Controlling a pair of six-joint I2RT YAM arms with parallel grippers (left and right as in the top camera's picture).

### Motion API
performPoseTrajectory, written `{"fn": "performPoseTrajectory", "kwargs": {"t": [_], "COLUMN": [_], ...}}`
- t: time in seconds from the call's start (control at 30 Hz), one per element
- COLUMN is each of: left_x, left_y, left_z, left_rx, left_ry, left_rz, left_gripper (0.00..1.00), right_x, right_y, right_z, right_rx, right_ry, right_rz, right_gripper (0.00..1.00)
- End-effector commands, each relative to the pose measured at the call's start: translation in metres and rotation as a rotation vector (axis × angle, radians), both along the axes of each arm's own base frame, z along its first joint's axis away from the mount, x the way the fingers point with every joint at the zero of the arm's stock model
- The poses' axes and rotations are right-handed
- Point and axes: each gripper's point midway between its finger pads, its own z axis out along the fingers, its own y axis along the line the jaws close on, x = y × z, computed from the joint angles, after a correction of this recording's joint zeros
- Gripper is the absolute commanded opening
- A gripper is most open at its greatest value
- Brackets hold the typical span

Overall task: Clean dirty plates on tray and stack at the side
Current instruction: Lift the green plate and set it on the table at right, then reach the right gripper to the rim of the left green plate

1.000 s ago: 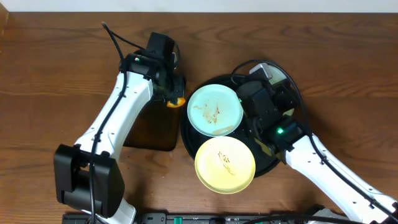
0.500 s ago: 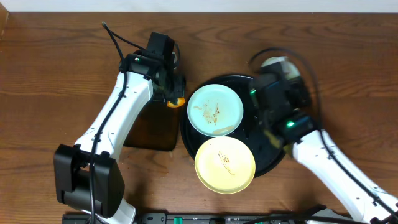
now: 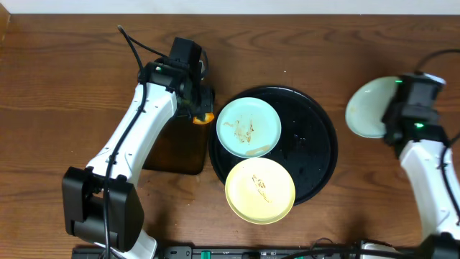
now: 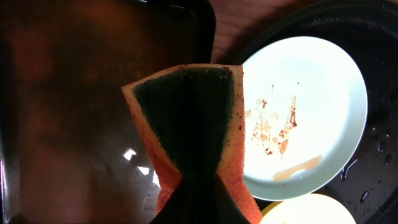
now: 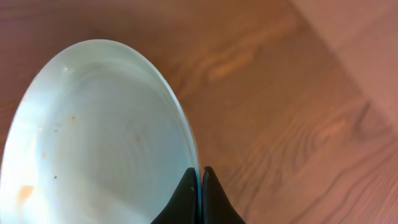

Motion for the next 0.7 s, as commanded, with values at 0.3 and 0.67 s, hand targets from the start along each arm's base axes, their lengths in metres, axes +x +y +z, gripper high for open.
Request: {"fn": "performPoseTrajectory", "kwargs": {"t": [0.3, 0.67], "left_x": [-0.001, -0.001], "left_y": [0.000, 0.000], "left_z": [0.005, 0.005], "left_rx": [-0.012, -0.012], "left_ry": [-0.005, -0.006], "left_rz": [0.005, 0.005], "left_gripper": [0.08, 0.08], "right_x": [0.000, 0.042], "right_y": [-0.024, 0.118], "right_z": [-0.059, -0.020], "right_rx": [0.269, 0.640], "right_ry": [0.018, -0.129], "right_rz": [-0.053, 0.540], "right_gripper": [0.14, 0.40]}}
